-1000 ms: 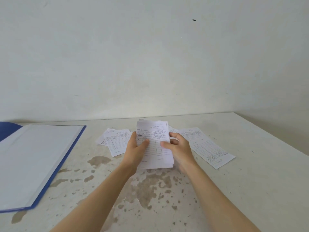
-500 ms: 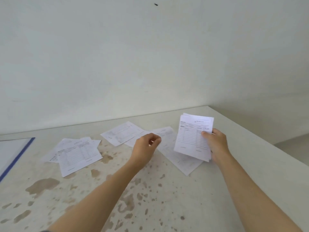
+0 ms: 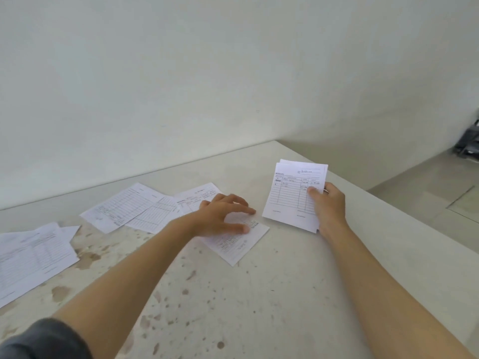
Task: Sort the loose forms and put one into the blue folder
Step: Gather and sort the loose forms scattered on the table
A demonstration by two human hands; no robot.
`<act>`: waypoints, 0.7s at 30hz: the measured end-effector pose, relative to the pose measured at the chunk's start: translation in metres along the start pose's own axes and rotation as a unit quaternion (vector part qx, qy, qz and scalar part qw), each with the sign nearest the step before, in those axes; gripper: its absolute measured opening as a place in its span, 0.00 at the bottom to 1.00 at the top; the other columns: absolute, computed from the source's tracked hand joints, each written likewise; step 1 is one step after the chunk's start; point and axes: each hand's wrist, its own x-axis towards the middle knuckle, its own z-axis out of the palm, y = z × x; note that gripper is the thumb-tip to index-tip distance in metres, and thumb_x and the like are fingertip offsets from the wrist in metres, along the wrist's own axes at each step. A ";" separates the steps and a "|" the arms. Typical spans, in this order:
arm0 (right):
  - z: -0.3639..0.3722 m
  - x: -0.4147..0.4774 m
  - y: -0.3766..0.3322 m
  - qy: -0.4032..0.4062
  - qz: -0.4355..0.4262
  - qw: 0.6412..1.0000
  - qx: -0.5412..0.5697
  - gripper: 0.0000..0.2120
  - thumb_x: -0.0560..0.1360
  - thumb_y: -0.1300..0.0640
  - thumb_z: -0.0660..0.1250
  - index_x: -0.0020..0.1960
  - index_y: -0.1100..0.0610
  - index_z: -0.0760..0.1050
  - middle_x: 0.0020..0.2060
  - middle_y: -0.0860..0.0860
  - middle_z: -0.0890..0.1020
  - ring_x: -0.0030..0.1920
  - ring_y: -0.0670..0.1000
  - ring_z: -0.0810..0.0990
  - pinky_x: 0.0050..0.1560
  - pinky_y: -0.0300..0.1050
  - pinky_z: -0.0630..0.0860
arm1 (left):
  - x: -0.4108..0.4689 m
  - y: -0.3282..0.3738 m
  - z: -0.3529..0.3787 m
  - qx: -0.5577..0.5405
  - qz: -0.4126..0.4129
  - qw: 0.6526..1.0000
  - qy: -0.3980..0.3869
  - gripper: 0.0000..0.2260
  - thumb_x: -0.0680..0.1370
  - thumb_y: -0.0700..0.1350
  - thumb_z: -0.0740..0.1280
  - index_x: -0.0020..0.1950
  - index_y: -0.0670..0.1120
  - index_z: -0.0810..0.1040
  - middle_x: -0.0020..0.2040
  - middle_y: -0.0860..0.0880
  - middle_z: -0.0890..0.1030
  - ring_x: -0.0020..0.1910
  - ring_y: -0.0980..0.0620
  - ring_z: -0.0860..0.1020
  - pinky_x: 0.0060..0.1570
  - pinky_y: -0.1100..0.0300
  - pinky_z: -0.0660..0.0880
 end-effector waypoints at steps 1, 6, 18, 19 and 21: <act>-0.001 0.000 0.000 -0.001 0.001 1.000 0.004 0.05 0.76 0.64 0.62 0.49 0.57 0.75 0.45 0.54 0.80 0.44 0.54 0.78 0.48 0.47 0.75 | 0.002 -0.001 -0.005 0.005 0.000 1.000 -0.018 0.19 0.75 0.58 0.66 0.66 0.65 0.71 0.67 0.62 0.66 0.68 0.57 0.59 0.64 0.53 0.52; 0.000 -0.002 0.000 -0.006 -0.003 1.000 -0.004 0.05 0.76 0.63 0.62 0.49 0.57 0.75 0.44 0.53 0.80 0.44 0.55 0.78 0.49 0.49 0.77 | 0.011 0.001 -0.018 -0.006 0.003 0.999 -0.040 0.15 0.70 0.57 0.71 0.55 0.64 0.75 0.62 0.60 0.68 0.64 0.55 0.63 0.68 0.46 0.57; -0.002 -0.001 0.003 0.044 -0.009 0.999 0.001 0.07 0.76 0.63 0.62 0.52 0.61 0.76 0.45 0.53 0.79 0.43 0.53 0.77 0.44 0.44 0.72 | 0.027 0.007 -0.025 0.003 -0.016 0.995 -0.096 0.14 0.69 0.56 0.73 0.49 0.55 0.74 0.54 0.58 0.71 0.60 0.56 0.67 0.61 0.52 0.65; -0.002 -0.001 0.003 0.044 -0.007 0.999 0.003 0.07 0.76 0.63 0.62 0.52 0.61 0.76 0.45 0.53 0.79 0.43 0.53 0.77 0.44 0.43 0.71 | 0.027 0.007 -0.024 -0.006 -0.015 0.995 -0.096 0.14 0.69 0.55 0.73 0.50 0.56 0.74 0.53 0.58 0.72 0.59 0.57 0.68 0.62 0.51 0.66; -0.001 0.000 0.004 0.045 -0.003 0.999 0.006 0.07 0.76 0.63 0.62 0.52 0.61 0.76 0.45 0.53 0.79 0.44 0.54 0.77 0.44 0.44 0.72 | 0.026 0.006 -0.022 -0.021 -0.010 0.995 -0.092 0.14 0.70 0.54 0.73 0.53 0.58 0.74 0.52 0.58 0.73 0.58 0.57 0.69 0.62 0.52 0.67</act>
